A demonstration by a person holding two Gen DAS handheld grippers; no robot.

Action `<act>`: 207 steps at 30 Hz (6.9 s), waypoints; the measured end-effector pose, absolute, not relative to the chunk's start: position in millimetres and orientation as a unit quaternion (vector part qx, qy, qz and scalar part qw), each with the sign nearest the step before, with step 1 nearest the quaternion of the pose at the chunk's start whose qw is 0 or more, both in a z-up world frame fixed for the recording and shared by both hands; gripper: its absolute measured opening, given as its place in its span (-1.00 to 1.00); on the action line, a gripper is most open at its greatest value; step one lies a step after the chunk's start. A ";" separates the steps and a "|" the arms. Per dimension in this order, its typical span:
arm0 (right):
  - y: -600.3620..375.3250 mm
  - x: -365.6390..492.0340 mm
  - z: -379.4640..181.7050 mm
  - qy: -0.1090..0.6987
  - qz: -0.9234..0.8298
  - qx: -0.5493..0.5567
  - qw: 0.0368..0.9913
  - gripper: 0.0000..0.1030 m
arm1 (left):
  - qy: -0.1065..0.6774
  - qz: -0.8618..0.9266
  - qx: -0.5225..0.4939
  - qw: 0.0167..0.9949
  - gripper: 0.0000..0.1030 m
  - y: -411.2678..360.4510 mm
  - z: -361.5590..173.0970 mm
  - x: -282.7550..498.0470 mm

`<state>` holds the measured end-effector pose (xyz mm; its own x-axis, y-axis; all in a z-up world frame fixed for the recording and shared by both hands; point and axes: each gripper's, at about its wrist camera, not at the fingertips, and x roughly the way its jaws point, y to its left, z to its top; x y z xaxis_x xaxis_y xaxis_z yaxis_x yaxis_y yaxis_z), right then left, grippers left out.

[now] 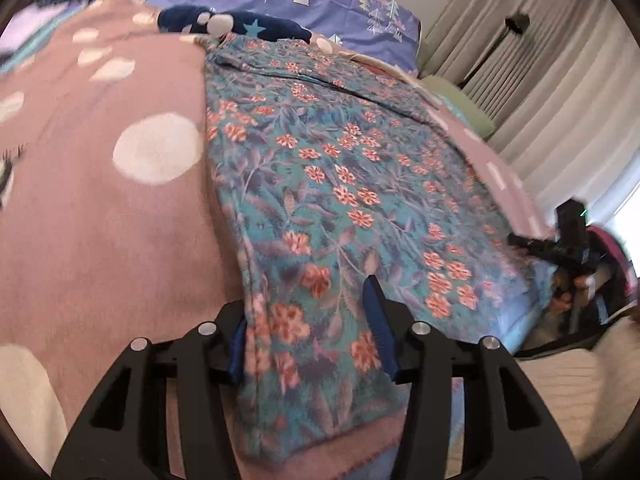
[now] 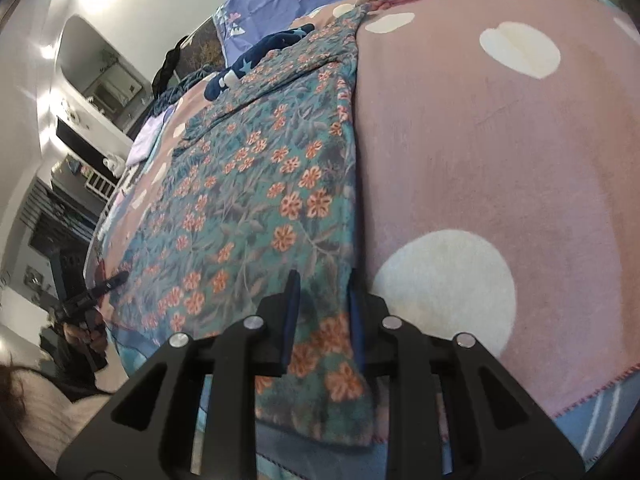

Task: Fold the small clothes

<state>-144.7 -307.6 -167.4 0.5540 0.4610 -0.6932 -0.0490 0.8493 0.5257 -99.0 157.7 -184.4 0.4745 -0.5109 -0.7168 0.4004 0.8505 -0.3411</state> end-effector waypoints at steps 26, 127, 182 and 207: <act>-364.3 -230.0 -17.4 0.202 0.199 0.298 0.912 -0.95 | 0.227 -0.270 -0.062 0.934 -0.93 159.8 -29.1 -173.7; -384.2 154.0 -72.0 0.317 0.128 0.235 0.910 -0.84 | 0.357 -0.138 -0.085 0.920 -0.93 143.6 -75.4 179.3; -420.9 88.4 -157.1 0.449 0.161 0.288 0.831 -0.54 | 0.395 -0.374 0.080 0.835 -0.18 -103.1 -110.2 58.5; -410.1 123.2 -166.2 0.431 0.199 0.310 0.824 -0.94 | 0.381 -0.407 0.234 0.797 -0.72 -251.1 -130.7 -7.7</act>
